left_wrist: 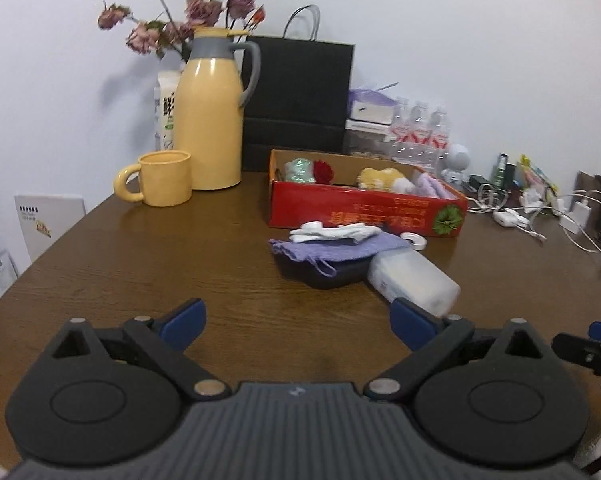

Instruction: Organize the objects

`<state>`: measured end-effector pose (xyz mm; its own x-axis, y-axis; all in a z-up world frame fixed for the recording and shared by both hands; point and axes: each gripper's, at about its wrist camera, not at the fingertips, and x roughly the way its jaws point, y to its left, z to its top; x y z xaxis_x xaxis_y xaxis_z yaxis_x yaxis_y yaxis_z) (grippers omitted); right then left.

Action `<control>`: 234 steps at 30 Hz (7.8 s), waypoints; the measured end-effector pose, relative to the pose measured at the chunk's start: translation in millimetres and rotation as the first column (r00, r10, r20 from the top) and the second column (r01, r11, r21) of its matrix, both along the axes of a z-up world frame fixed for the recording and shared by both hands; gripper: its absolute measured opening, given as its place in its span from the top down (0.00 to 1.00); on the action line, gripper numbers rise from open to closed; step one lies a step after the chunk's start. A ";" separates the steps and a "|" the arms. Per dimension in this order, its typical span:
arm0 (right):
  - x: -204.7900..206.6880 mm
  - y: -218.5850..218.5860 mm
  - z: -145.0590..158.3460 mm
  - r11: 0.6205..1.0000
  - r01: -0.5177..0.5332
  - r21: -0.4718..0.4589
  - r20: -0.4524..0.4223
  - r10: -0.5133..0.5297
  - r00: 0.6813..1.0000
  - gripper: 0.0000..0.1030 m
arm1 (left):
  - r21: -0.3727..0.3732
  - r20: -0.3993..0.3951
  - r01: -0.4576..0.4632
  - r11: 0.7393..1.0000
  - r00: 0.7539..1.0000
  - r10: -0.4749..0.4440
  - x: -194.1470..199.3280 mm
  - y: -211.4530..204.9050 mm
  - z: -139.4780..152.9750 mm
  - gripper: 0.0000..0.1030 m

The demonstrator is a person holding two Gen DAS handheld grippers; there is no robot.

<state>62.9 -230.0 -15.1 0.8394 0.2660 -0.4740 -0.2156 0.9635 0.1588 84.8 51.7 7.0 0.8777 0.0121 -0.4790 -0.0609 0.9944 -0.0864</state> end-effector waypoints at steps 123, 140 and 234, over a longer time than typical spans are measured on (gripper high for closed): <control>376.6 76.0 96.2 0.999 -0.051 0.015 -0.067 0.052 0.996 0.19 | 0.144 -0.106 0.192 0.971 0.978 -0.178 321.1 -20.4 78.9 0.15; 61.9 -24.2 31.8 0.997 -0.068 0.033 0.016 0.067 0.998 0.14 | 0.028 0.006 0.186 0.982 0.983 -0.186 41.7 -96.0 18.8 0.00; 54.1 14.1 -31.4 0.967 -0.253 -0.012 -0.158 0.248 0.956 0.87 | 0.128 -0.232 0.423 0.897 0.892 -0.388 30.1 -102.8 -51.1 0.69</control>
